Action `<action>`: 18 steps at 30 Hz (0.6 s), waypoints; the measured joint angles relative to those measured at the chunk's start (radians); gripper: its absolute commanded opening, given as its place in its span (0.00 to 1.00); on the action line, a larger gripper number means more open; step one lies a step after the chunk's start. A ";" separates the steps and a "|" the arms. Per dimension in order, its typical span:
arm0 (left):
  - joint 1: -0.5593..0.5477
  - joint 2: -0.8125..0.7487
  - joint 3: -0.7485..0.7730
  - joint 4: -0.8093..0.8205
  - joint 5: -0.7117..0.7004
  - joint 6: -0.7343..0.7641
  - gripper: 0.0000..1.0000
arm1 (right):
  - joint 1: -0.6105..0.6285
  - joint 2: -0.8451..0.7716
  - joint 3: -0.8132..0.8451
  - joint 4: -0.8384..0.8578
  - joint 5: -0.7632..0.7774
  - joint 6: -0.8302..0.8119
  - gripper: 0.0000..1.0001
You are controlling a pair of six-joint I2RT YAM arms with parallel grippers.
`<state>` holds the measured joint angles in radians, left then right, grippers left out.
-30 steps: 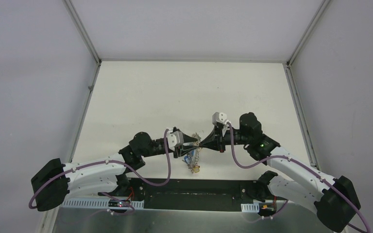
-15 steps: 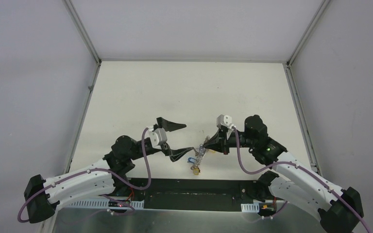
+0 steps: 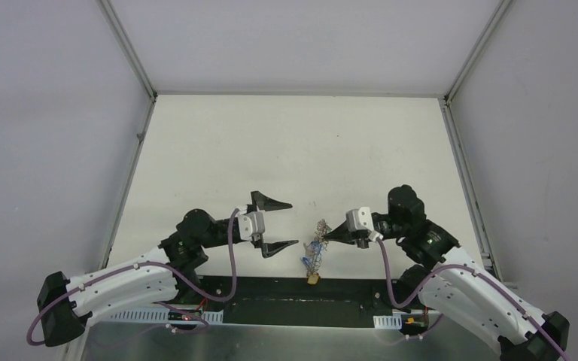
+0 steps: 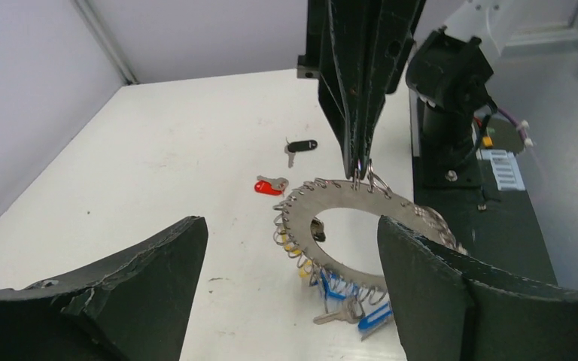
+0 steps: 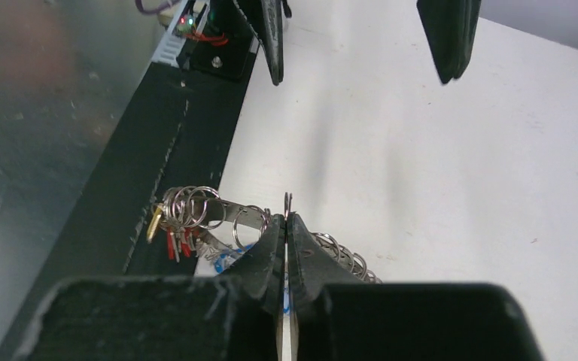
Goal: Put the keys on the keyring
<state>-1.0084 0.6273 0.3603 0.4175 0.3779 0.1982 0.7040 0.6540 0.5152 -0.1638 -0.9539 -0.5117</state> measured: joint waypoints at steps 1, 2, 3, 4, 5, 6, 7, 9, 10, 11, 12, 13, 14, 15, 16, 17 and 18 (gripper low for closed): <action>0.000 0.013 0.000 -0.009 0.018 0.014 0.85 | 0.000 0.000 0.010 -0.048 -0.005 -0.063 0.00; 0.000 0.022 0.002 -0.018 0.029 0.024 0.84 | 0.000 0.002 0.023 -0.091 -0.006 -0.121 0.00; 0.000 0.036 0.006 -0.032 0.046 0.035 0.84 | 0.000 0.004 0.036 -0.129 -0.005 -0.169 0.00; 0.000 0.050 0.012 -0.045 0.060 0.049 0.84 | 0.000 0.009 0.058 -0.183 -0.003 -0.232 0.00; 0.000 0.062 0.018 -0.053 0.072 0.058 0.84 | 0.000 0.017 0.082 -0.229 0.000 -0.290 0.00; 0.000 0.074 0.026 -0.065 0.084 0.069 0.84 | 0.000 0.025 0.106 -0.272 0.005 -0.345 0.00; 0.000 0.083 0.035 -0.073 0.097 0.077 0.84 | 0.000 0.031 0.124 -0.303 0.009 -0.388 0.00; 0.000 0.103 0.056 -0.088 0.114 0.091 0.83 | 0.000 0.038 0.161 -0.358 0.025 -0.479 0.00; 0.000 0.113 0.067 -0.096 0.124 0.099 0.83 | 0.000 0.038 0.173 -0.378 0.033 -0.517 0.00; 0.000 0.122 0.077 -0.101 0.131 0.105 0.82 | 0.000 0.037 0.182 -0.393 0.042 -0.550 0.00; 0.000 0.130 0.085 -0.104 0.140 0.110 0.82 | 0.000 0.037 0.188 -0.407 0.052 -0.581 0.00; 0.000 0.139 0.092 -0.105 0.148 0.113 0.81 | 0.000 0.037 0.192 -0.419 0.062 -0.611 0.00; 0.000 0.146 0.097 -0.105 0.154 0.117 0.80 | 0.000 0.037 0.193 -0.427 0.069 -0.630 0.00; 0.000 0.154 0.104 -0.106 0.160 0.121 0.80 | 0.000 0.037 0.193 -0.436 0.079 -0.652 0.00; 0.000 0.164 0.113 -0.108 0.170 0.127 0.79 | 0.000 0.036 0.193 -0.444 0.086 -0.670 0.00; 0.000 0.172 0.120 -0.111 0.175 0.129 0.79 | 0.000 0.037 0.193 -0.450 0.092 -0.686 0.00; 0.000 0.180 0.127 -0.116 0.180 0.131 0.78 | 0.000 0.037 0.193 -0.455 0.097 -0.698 0.00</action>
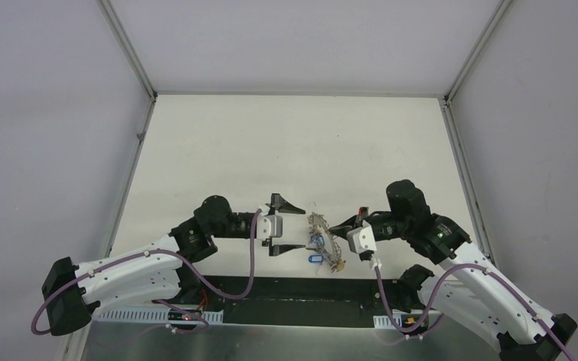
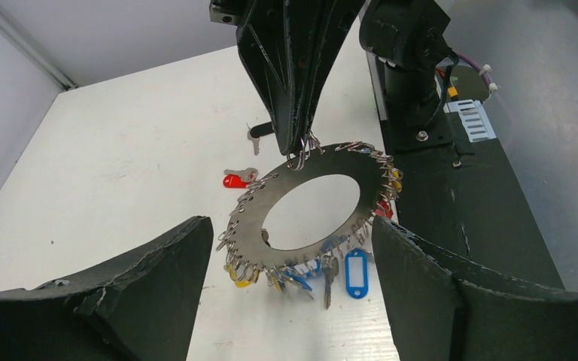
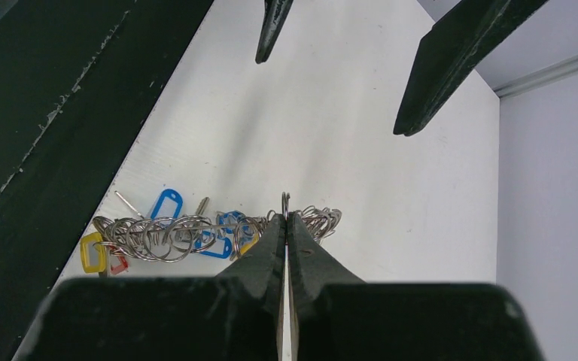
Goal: Put the keys on the keyring
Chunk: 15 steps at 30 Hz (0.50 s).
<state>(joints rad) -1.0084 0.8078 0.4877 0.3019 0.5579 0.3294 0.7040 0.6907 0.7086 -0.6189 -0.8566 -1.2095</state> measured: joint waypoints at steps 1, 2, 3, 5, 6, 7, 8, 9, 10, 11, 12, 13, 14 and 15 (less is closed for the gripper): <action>0.000 0.006 0.006 -0.003 0.003 0.001 0.77 | 0.000 0.000 0.000 -0.004 0.004 -0.007 0.00; 0.000 0.013 0.014 -0.008 0.005 0.002 0.77 | 0.000 0.000 0.000 -0.008 0.006 -0.016 0.00; 0.000 0.019 0.021 -0.011 0.008 0.002 0.76 | 0.000 0.000 0.000 -0.010 0.009 -0.021 0.00; 0.000 0.035 0.038 -0.025 0.015 0.005 0.75 | 0.000 0.000 0.000 -0.009 0.012 -0.024 0.00; 0.000 0.044 0.047 -0.033 0.019 0.006 0.75 | 0.000 0.001 0.000 -0.009 0.012 -0.024 0.00; 0.000 0.053 0.055 -0.042 0.021 0.008 0.74 | 0.000 0.002 0.000 -0.008 0.013 -0.022 0.00; 0.000 0.060 0.062 -0.048 0.023 0.010 0.74 | 0.000 0.003 0.000 -0.007 0.013 -0.019 0.00; 0.000 0.070 0.068 -0.051 0.025 0.012 0.73 | 0.000 0.003 0.000 -0.006 0.013 -0.014 0.00; 0.000 0.077 0.074 -0.055 0.026 0.013 0.73 | 0.000 0.002 0.000 -0.003 0.012 -0.008 0.00; 0.000 0.081 0.077 -0.058 0.027 0.013 0.72 | 0.000 0.002 0.000 0.001 0.013 0.000 0.00; 0.000 0.087 0.082 -0.063 0.028 0.013 0.72 | 0.000 0.002 0.000 0.008 0.013 0.014 0.00; 0.000 0.090 0.085 -0.066 0.028 0.012 0.72 | 0.000 0.002 0.000 0.016 0.013 0.029 0.00; 0.000 0.094 0.089 -0.071 0.028 0.012 0.71 | 0.000 0.002 0.000 0.027 0.013 0.051 0.00; 0.000 0.098 0.091 -0.072 0.028 0.011 0.71 | 0.000 0.002 -0.001 0.041 0.013 0.077 0.00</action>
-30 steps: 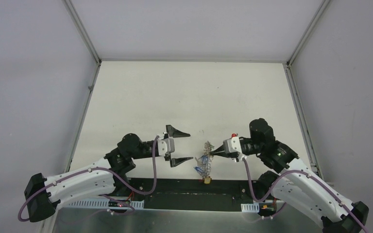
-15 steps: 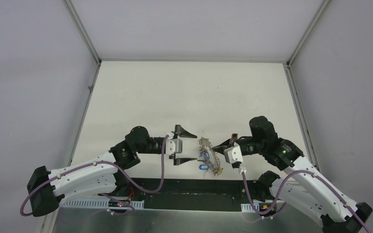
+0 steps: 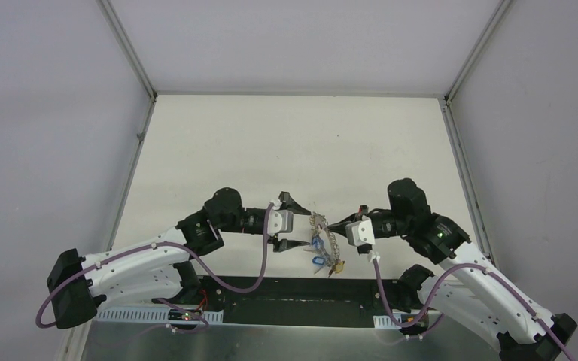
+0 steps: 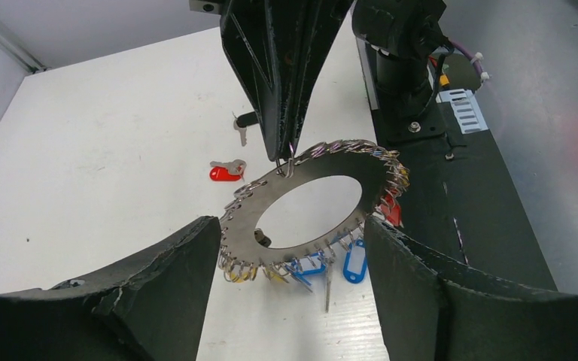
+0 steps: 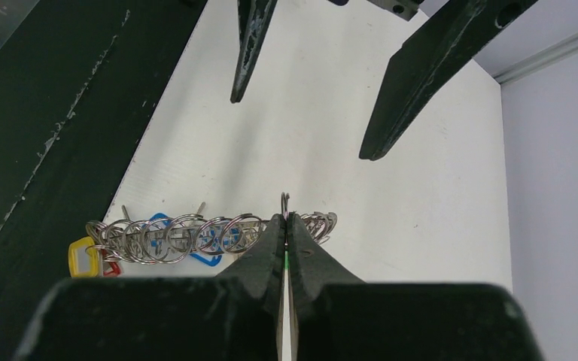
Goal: Put the keys on the keyring
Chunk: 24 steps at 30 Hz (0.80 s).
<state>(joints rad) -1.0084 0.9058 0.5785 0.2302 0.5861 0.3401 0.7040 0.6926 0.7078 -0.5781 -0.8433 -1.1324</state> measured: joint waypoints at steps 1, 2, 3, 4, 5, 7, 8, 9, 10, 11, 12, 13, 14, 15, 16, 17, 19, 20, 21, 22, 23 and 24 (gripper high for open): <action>0.000 0.005 0.003 -0.002 0.000 -0.004 0.70 | 0.000 -0.001 -0.001 0.016 0.001 0.028 0.00; 0.000 0.009 0.005 -0.003 0.000 -0.008 0.70 | 0.000 -0.002 -0.003 0.035 0.002 0.066 0.00; 0.000 0.013 0.007 -0.004 0.000 -0.013 0.69 | 0.000 -0.005 -0.008 0.058 0.003 0.100 0.00; 0.000 0.016 0.008 -0.004 0.000 -0.018 0.68 | 0.000 -0.008 -0.016 0.085 0.005 0.143 0.00; 0.000 0.020 0.008 -0.004 0.000 -0.023 0.67 | 0.000 -0.011 -0.023 0.107 0.007 0.182 0.00; 0.000 0.026 0.008 -0.005 0.000 -0.037 0.67 | 0.000 -0.023 -0.053 0.178 0.015 0.290 0.00; 0.000 0.028 0.008 -0.006 0.000 -0.042 0.66 | 0.000 -0.028 -0.071 0.213 0.019 0.342 0.00; 0.000 0.030 0.008 -0.005 0.000 -0.048 0.66 | 0.000 -0.034 -0.092 0.254 0.023 0.398 0.00; 0.000 0.031 0.008 -0.005 0.000 -0.054 0.65 | 0.000 -0.041 -0.114 0.296 0.027 0.451 0.00; 0.000 0.031 0.008 -0.005 0.000 -0.061 0.65 | 0.000 -0.048 -0.136 0.341 0.033 0.504 0.00; 0.000 0.031 0.008 -0.003 0.000 -0.066 0.64 | 0.000 -0.053 -0.154 0.376 0.039 0.545 0.00; 0.000 0.031 0.008 0.001 0.000 -0.071 0.63 | 0.000 -0.060 -0.176 0.422 0.049 0.594 0.00; 0.000 0.031 0.008 0.003 0.000 -0.075 0.63 | 0.000 -0.066 -0.196 0.467 0.058 0.644 0.00; 0.000 0.031 0.008 0.004 0.000 -0.081 0.62 | 0.000 -0.070 -0.210 0.499 0.065 0.681 0.00; 0.000 0.031 0.008 0.006 0.000 -0.087 0.61 | 0.000 -0.074 -0.224 0.534 0.072 0.722 0.00; 0.000 0.031 0.008 0.008 0.000 -0.092 0.60 | 0.000 -0.076 -0.230 0.557 0.074 0.747 0.00; 0.000 0.031 0.008 0.017 0.000 -0.100 0.56 | 0.000 -0.078 -0.241 0.607 0.075 0.797 0.00; 0.000 0.031 0.008 0.024 0.000 -0.105 0.53 | 0.000 -0.079 -0.243 0.625 0.073 0.816 0.00; 0.000 0.031 0.008 0.031 0.000 -0.110 0.52 | 0.000 -0.079 -0.245 0.638 0.072 0.827 0.00; 0.000 0.031 0.008 0.036 0.000 -0.115 0.51 | 0.000 -0.079 -0.245 0.650 0.072 0.838 0.00; 0.000 0.031 0.007 0.042 0.000 -0.117 0.51 | 0.000 -0.079 -0.245 0.658 0.070 0.845 0.00; 0.000 0.031 0.006 0.045 0.000 -0.117 0.50 | 0.000 -0.080 -0.246 0.668 0.068 0.851 0.00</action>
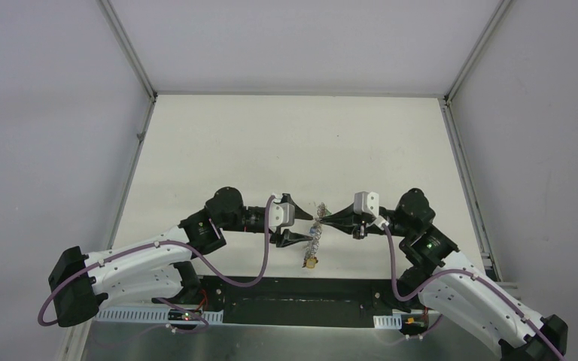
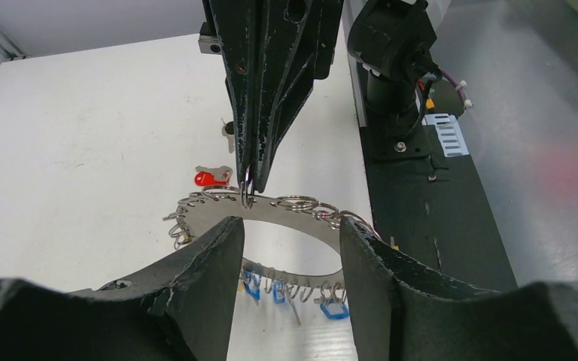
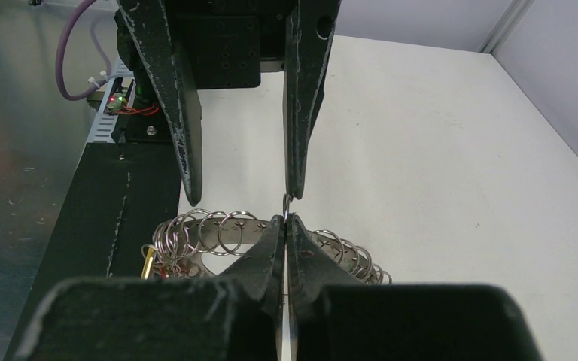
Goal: Put the keys on the keyring
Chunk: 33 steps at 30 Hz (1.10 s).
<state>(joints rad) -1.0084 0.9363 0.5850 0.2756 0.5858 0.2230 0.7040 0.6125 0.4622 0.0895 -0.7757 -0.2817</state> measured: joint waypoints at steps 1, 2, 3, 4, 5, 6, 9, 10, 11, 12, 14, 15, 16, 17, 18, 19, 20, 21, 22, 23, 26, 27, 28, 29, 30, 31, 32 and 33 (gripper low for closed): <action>0.000 0.000 0.000 0.003 0.000 -0.002 0.50 | 0.000 -0.001 -0.001 0.006 -0.003 0.003 0.00; 0.000 0.000 0.000 0.005 0.000 -0.003 0.49 | 0.000 -0.001 -0.002 0.011 -0.007 0.005 0.00; 0.000 0.000 0.000 0.006 0.000 -0.003 0.49 | 0.000 -0.001 -0.002 0.014 -0.011 0.008 0.00; 0.000 0.000 0.000 0.007 0.000 -0.003 0.48 | 0.000 -0.001 -0.002 0.018 -0.016 0.009 0.00; 0.000 0.000 0.000 0.009 0.000 -0.004 0.48 | 0.000 -0.001 -0.002 0.021 -0.018 0.011 0.00; 0.000 0.001 0.000 0.009 0.000 -0.004 0.48 | 0.000 -0.001 -0.002 0.024 -0.023 0.011 0.00; 0.000 0.001 0.000 0.010 0.000 -0.003 0.46 | 0.000 -0.001 -0.002 0.026 -0.029 0.011 0.00; 0.000 0.001 0.000 0.010 0.000 -0.003 0.45 | 0.000 -0.001 -0.002 0.026 -0.032 0.011 0.00; 0.000 0.001 0.000 0.009 0.000 -0.003 0.44 | 0.000 -0.001 -0.002 0.026 -0.036 0.011 0.00; 0.000 0.001 0.000 0.009 0.000 -0.003 0.44 | 0.000 -0.001 -0.002 0.026 -0.040 0.011 0.00; 0.000 0.001 0.000 0.009 0.000 -0.003 0.44 | 0.000 0.000 -0.002 0.026 -0.047 0.011 0.00; 0.000 0.000 0.000 0.009 0.000 -0.002 0.44 | 0.000 0.001 -0.002 0.026 -0.050 0.011 0.00; 0.000 0.000 0.000 0.008 0.000 -0.002 0.45 | 0.000 0.002 -0.002 0.026 -0.052 0.011 0.00; 0.000 0.000 0.000 0.007 0.000 0.000 0.45 | 0.000 0.004 -0.002 0.026 -0.055 0.011 0.00; 0.000 -0.002 0.000 0.004 0.000 0.002 0.46 | 0.000 0.006 -0.002 0.026 -0.057 0.011 0.00; 0.000 -0.005 0.000 0.000 -0.001 0.003 0.47 | 0.000 0.009 -0.002 0.026 -0.060 0.011 0.00; 0.000 -0.009 0.000 -0.004 -0.002 0.005 0.48 | 0.000 0.010 -0.002 0.026 -0.063 0.011 0.00; 0.000 -0.015 0.000 -0.009 -0.003 0.006 0.49 | 0.000 0.012 -0.002 0.026 -0.067 0.011 0.00; 0.000 -0.020 0.000 -0.013 -0.004 0.007 0.49 | 0.000 0.013 -0.002 0.026 -0.069 0.011 0.00; 0.000 -0.024 0.000 -0.018 -0.006 0.008 0.49 | 0.000 0.013 -0.002 0.026 -0.071 0.011 0.00; 0.000 -0.040 0.000 -0.023 -0.009 0.014 0.49 | 0.000 0.014 -0.002 0.026 -0.078 0.011 0.00; 0.000 -0.045 0.000 -0.024 -0.009 0.017 0.49 | 0.000 0.014 -0.002 0.025 -0.078 0.011 0.00; 0.000 -0.048 0.000 -0.025 -0.010 0.019 0.50 | 0.000 0.014 -0.002 0.025 -0.078 0.011 0.00; 0.000 -0.051 0.000 -0.025 -0.010 0.020 0.51 | 0.000 0.014 -0.002 0.025 -0.078 0.011 0.00; 0.000 -0.055 0.000 -0.026 -0.011 0.020 0.53 | 0.000 0.014 -0.002 0.025 -0.078 0.012 0.00; 0.000 -0.056 0.000 -0.027 -0.012 0.020 0.57 | 0.000 0.014 -0.002 0.025 -0.077 0.013 0.00; 0.000 -0.058 0.000 -0.029 -0.017 0.019 0.64 | 0.000 0.014 -0.002 0.025 -0.073 0.017 0.00; 0.000 -0.060 0.000 -0.032 -0.026 0.017 0.67 | 0.000 0.015 -0.002 0.025 -0.068 0.022 0.00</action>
<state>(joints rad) -1.0084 0.8764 0.5846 0.2436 0.5598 0.2401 0.7040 0.6273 0.4603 0.1146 -0.8433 -0.2596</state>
